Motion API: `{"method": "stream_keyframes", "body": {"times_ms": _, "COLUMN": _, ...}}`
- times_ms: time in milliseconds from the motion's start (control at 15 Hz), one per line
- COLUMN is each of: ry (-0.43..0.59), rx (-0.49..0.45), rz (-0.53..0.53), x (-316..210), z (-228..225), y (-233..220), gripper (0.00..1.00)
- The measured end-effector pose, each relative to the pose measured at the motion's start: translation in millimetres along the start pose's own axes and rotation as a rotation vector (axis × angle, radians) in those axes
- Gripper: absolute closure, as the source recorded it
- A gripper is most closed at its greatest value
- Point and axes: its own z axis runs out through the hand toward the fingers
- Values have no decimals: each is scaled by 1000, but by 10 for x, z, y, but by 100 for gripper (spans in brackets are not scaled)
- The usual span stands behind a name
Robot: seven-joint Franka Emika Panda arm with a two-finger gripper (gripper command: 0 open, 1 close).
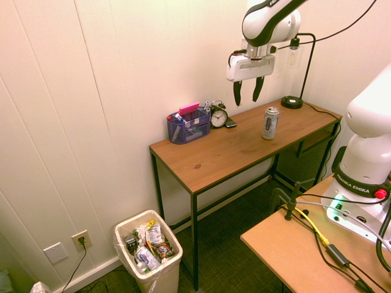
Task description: Throw the can in the trash bin
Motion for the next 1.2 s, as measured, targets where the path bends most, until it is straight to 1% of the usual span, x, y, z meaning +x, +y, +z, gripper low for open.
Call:
{"method": "stream_keyframes", "body": {"times_ms": 133, "ry": 3, "rx": -7, "rz": 2, "x": -14, "z": 13, "y": -13, "gripper": 0}}
{"method": "stream_keyframes", "body": {"times_ms": 267, "ry": 28, "rx": -50, "rz": 40, "x": -27, "z": 97, "y": -13, "gripper": 0}}
{"method": "stream_keyframes", "body": {"times_ms": 333, "ry": 24, "rx": -80, "rz": 64, "x": 13, "z": 213, "y": 36, "gripper": 0}}
{"method": "stream_keyframes", "body": {"times_ms": 533, "ry": -60, "rx": -169, "rz": 156, "x": 358, "z": 791, "y": 398, "gripper": 0}}
{"method": "stream_keyframes", "body": {"times_ms": 733, "ry": -130, "rx": -209, "rz": 268, "x": 750, "z": 1371, "y": 826, "gripper": 0}}
{"method": "stream_keyframes", "body": {"times_ms": 867, "ry": -160, "rx": -192, "rz": 373, "x": 1044, "z": 1577, "y": 1044, "gripper": 0}}
{"method": "stream_keyframes", "body": {"times_ms": 1000, "ry": -167, "rx": -128, "rz": 484, "x": 1335, "z": 1633, "y": 1199, "gripper": 0}}
{"method": "stream_keyframes", "body": {"times_ms": 1067, "ry": -164, "rx": -106, "rz": 525, "x": 1443, "z": 1620, "y": 1256, "gripper": 0}}
{"method": "stream_keyframes", "body": {"times_ms": 1200, "ry": -152, "rx": -82, "rz": 564, "x": 1576, "z": 1588, "y": 1274, "gripper": 0}}
